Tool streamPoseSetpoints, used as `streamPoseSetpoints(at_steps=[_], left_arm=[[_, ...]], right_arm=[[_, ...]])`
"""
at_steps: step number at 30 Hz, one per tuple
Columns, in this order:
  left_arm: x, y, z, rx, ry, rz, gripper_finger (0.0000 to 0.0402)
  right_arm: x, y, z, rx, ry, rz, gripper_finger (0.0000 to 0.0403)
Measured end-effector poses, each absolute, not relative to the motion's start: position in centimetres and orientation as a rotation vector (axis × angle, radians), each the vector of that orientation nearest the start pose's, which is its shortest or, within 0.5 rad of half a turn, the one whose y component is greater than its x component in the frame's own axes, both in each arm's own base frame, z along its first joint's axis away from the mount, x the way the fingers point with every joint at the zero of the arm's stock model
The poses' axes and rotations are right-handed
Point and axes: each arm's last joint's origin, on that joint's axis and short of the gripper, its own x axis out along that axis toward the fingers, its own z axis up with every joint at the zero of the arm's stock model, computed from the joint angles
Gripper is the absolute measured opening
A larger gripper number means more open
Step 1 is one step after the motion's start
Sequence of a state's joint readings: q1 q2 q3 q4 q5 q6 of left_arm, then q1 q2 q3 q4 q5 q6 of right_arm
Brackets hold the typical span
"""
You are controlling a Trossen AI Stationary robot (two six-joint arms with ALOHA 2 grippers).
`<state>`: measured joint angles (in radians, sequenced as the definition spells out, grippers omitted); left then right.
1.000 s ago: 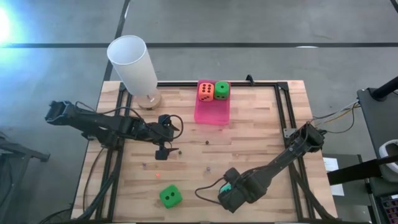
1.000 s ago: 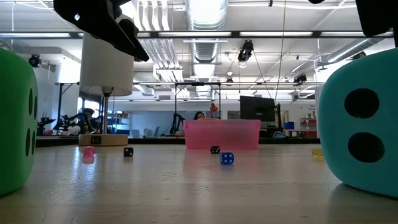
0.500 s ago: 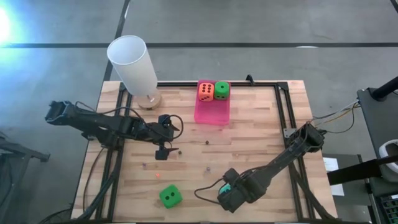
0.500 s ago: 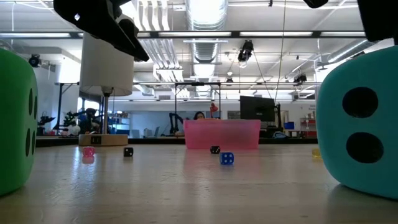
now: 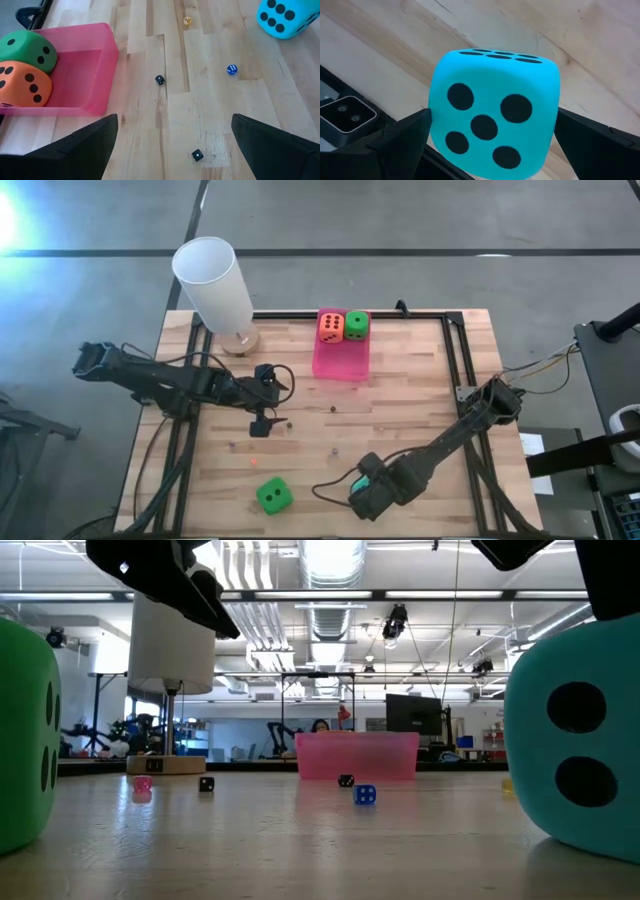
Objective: Pick & Place Dice
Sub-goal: Put the big blue dice into the red container
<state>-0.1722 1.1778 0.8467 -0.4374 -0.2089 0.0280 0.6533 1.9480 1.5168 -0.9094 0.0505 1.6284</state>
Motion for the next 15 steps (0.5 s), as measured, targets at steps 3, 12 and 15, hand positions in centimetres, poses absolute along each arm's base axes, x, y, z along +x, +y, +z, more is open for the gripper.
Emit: streamPoseSetpoints(at_steps=[3, 12, 15], left_arm=[[23.7, -3.5, 25.8, 0.172, 0.755, 0.024, 0.0392], [23.7, -3.5, 25.8, 0.172, 0.755, 0.025, 0.0393], [23.7, -3.5, 25.8, 0.172, 0.755, 0.025, 0.0392]], right_arm=[[30.8, 23.4, 20.6, 0.894, 1.283, -0.588, 0.04], [30.6, 23.4, 21.3, 0.887, 1.29, -0.563, 0.04], [30.7, 23.3, 22.1, 0.885, 1.259, -0.545, 0.04]])
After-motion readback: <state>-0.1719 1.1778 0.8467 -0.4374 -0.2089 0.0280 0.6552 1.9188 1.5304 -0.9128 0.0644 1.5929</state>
